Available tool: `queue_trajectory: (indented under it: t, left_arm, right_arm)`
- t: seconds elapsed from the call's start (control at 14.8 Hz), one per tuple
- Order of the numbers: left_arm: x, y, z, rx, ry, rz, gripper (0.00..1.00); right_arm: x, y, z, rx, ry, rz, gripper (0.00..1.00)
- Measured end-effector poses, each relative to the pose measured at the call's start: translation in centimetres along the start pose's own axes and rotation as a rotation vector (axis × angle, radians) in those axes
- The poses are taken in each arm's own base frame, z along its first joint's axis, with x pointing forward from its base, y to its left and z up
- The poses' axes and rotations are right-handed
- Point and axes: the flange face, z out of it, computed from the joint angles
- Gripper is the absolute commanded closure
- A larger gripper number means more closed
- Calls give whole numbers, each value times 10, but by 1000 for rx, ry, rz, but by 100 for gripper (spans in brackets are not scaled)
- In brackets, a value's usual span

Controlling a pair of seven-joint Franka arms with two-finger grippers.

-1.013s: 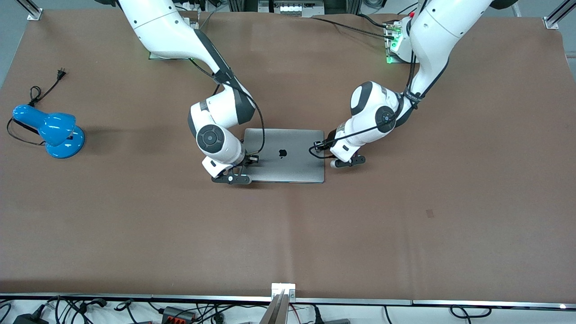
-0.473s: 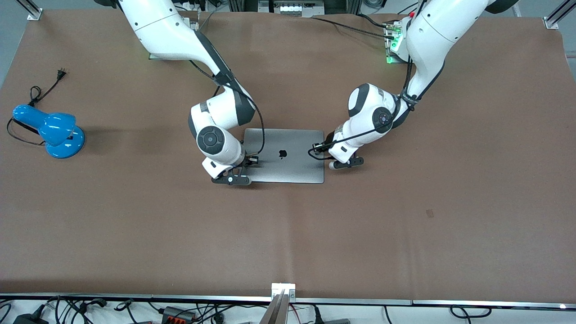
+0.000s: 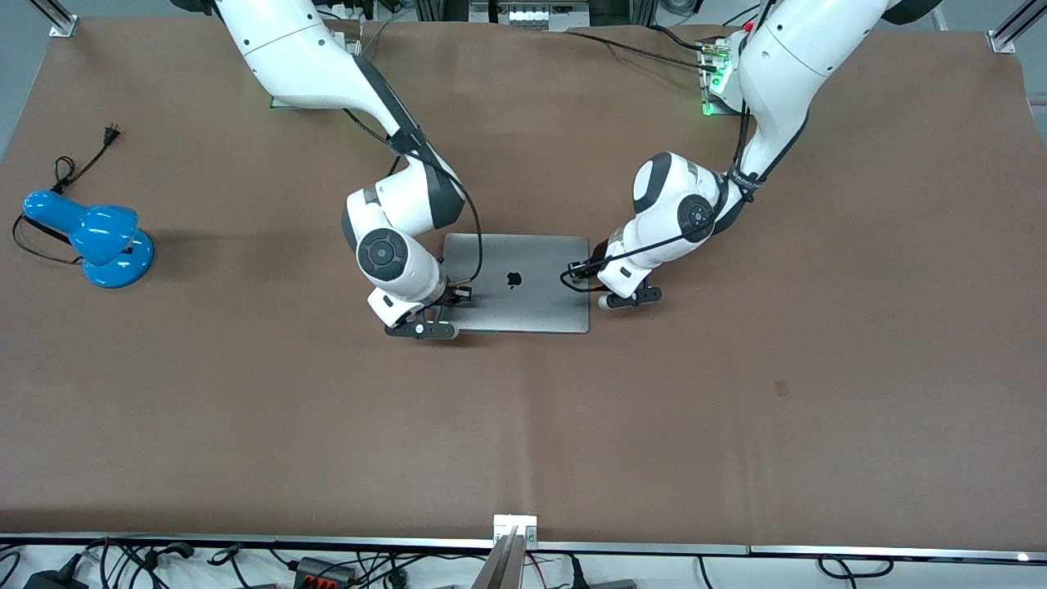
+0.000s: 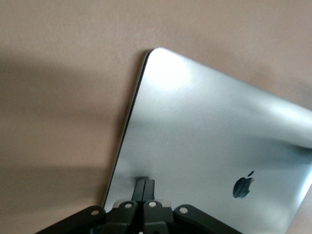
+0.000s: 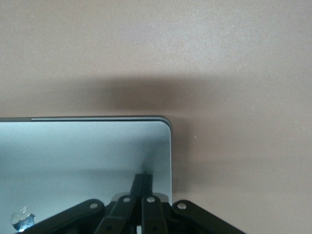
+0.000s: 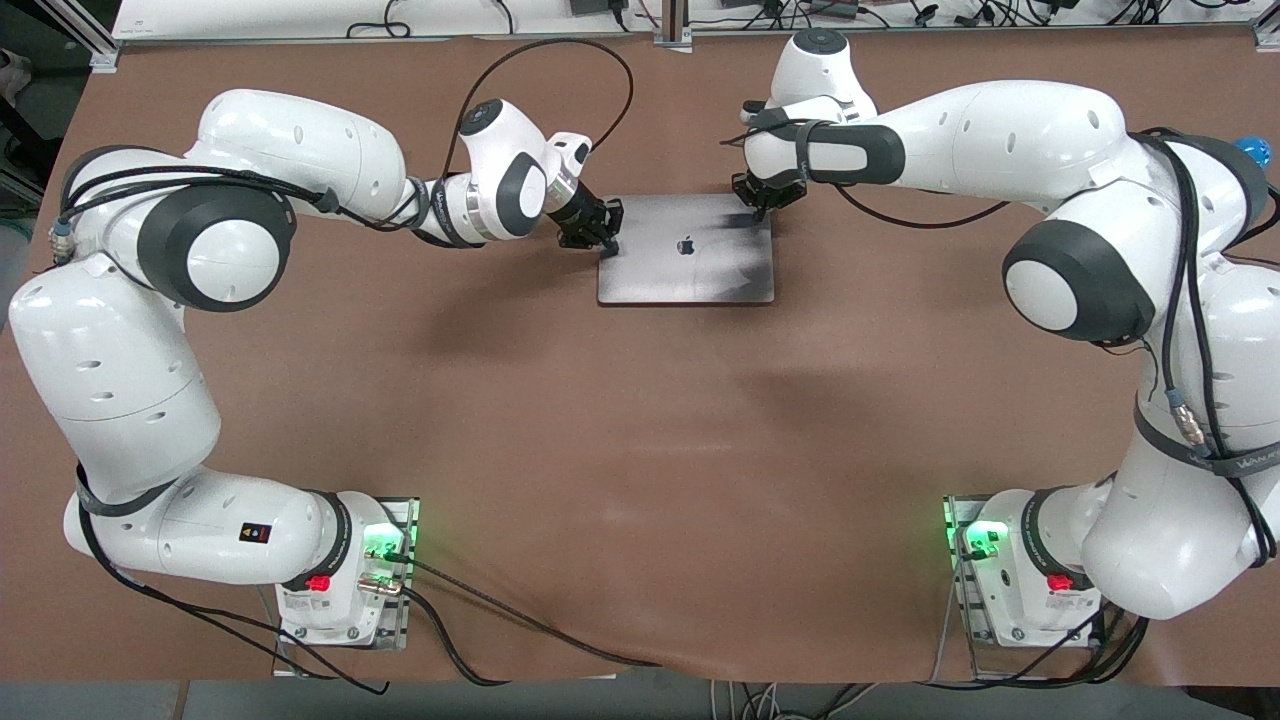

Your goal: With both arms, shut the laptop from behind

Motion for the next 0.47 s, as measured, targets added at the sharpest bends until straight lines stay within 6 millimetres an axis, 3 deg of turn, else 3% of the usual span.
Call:
queue_trajectory:
  t: [0.27,0.47]
  left_arm:
    - [8,9,-36,-14,50,13,100]
    - [9,11,-63,2,37,19,100]
  right_arm:
    - [15,6,-23,3,36,13,100]
    - [28,22,-61,-6,57,26,100]
